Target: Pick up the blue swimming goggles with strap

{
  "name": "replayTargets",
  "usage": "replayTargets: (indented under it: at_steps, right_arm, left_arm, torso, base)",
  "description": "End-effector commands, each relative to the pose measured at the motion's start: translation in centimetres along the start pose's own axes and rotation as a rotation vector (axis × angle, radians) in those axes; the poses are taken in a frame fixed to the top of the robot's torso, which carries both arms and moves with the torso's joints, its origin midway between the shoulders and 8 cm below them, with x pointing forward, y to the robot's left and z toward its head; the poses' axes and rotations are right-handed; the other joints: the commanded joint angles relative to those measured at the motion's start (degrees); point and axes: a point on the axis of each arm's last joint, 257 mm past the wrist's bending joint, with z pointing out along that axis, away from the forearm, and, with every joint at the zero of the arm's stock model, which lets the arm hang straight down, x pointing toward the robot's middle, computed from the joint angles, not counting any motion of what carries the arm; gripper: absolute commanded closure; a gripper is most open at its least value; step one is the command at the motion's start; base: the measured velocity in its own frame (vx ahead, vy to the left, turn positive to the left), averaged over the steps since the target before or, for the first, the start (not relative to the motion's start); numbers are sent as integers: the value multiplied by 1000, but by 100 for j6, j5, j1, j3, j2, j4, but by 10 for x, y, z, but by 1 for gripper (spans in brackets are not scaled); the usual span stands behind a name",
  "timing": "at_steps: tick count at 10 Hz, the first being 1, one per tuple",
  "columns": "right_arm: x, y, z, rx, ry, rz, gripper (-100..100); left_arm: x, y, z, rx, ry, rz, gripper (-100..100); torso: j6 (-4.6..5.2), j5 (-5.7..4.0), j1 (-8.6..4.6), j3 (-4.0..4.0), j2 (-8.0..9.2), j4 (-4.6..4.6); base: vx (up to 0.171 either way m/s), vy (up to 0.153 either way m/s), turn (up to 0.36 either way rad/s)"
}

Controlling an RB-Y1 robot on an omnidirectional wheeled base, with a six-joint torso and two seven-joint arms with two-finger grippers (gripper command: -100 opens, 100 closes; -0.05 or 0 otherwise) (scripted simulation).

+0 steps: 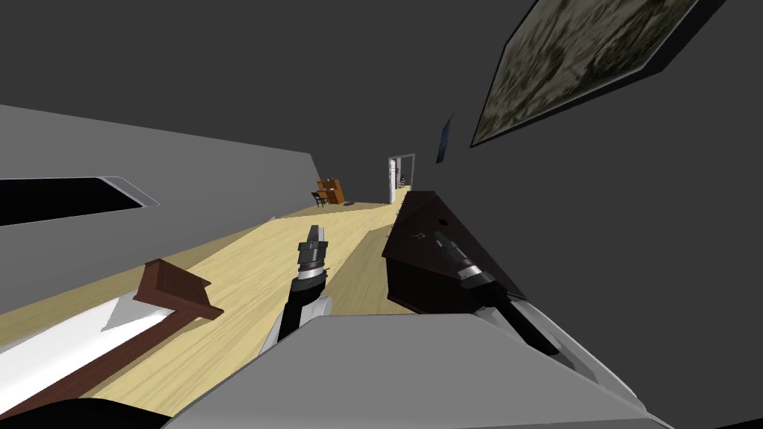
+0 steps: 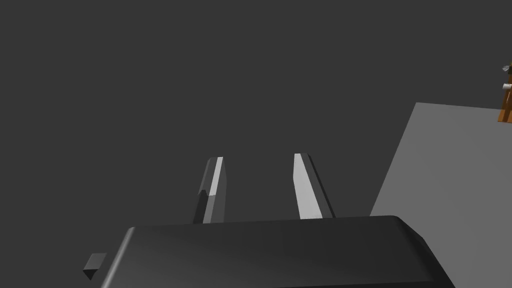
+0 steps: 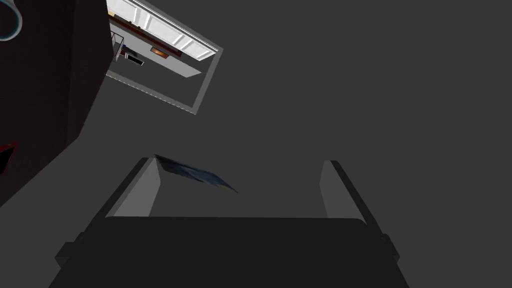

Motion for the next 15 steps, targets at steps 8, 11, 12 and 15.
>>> replayTargets:
  at_steps: [8, 11, 12, 15]
  right_arm:
    - [1, -120, -41, 336, 185, -315, -100]
    - [-8, -158, -65, 446, 248, -438, -100]
    - [-11, -160, -66, 454, 257, -454, -100]
    - [-28, -194, -93, 563, 318, -587, -100]
  left_arm:
    - [0, 0, 0, 0, 0, 0, 0]
    - [0, 0, 0, 0, 0, 0, 0]
    - [0, 0, 0, 0, 0, 0, 0]
    - [0, 0, 0, 0, 0, 0, 0]
  torso:
    - [0, 0, 0, -1, -2, 0]
    - [-3, 1, 2, -1, -2, 0]
    - [-2, 1, 3, -3, -5, -1]
    - [2, 1, 1, 0, -1, 0]
  base:
    - [6, 25, 159]
    - [9, 26, 193]
    - [13, 23, 101]
    - [9, 25, 144]
